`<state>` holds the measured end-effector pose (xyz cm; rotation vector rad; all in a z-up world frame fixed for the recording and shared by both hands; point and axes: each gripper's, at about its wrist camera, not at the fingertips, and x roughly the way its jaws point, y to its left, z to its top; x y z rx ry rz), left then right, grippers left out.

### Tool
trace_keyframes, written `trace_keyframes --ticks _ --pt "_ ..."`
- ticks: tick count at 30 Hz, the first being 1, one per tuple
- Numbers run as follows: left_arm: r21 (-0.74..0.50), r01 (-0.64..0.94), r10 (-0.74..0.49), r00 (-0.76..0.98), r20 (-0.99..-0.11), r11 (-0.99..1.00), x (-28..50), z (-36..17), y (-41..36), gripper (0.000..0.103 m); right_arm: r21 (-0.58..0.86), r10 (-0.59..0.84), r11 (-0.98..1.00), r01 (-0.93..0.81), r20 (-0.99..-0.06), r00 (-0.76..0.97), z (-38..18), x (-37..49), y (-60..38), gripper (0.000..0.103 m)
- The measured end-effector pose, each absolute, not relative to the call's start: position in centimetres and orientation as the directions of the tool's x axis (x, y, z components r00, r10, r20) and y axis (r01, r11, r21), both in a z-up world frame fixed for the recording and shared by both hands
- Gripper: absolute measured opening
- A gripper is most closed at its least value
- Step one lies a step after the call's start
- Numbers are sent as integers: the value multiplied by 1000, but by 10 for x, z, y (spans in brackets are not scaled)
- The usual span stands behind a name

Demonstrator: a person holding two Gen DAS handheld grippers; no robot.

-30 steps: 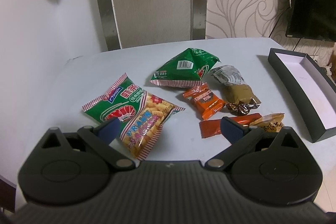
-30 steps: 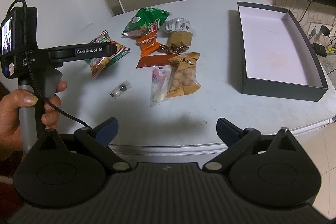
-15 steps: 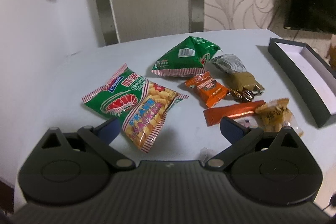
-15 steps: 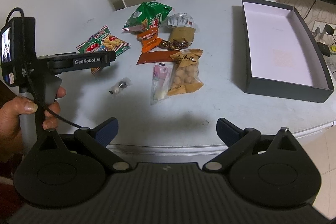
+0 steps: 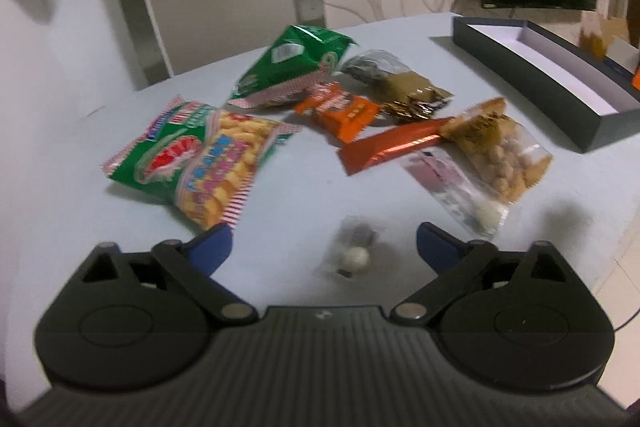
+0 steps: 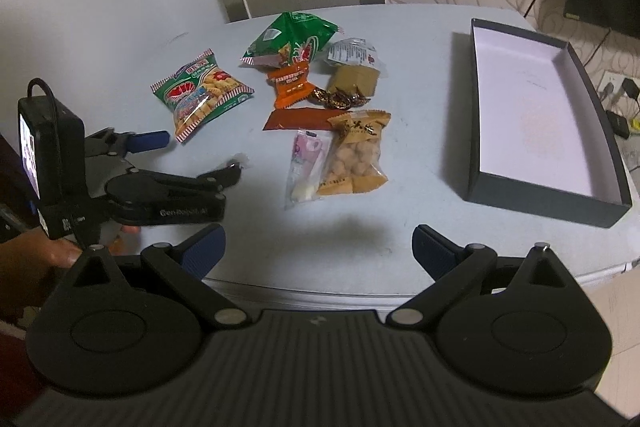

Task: Organize snacks
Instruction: 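Grasp the small clear white-ball packet with left tool while right tool grasps the pink-label packet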

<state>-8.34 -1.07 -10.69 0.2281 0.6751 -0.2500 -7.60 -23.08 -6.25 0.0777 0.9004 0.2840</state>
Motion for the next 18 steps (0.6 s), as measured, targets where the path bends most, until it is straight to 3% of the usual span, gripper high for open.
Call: trace_keyframes --ticks 3,18 --pt "106 357 -205 726 -656 928 -85 -112 -17 74 186 270 962 -201 -773 574 -67 -73 -232 101" --pt "94 398 -237 702 -672 913 -84 -115 -15 74 55 134 987 -154 -809 572 -82 -44 -226 101"
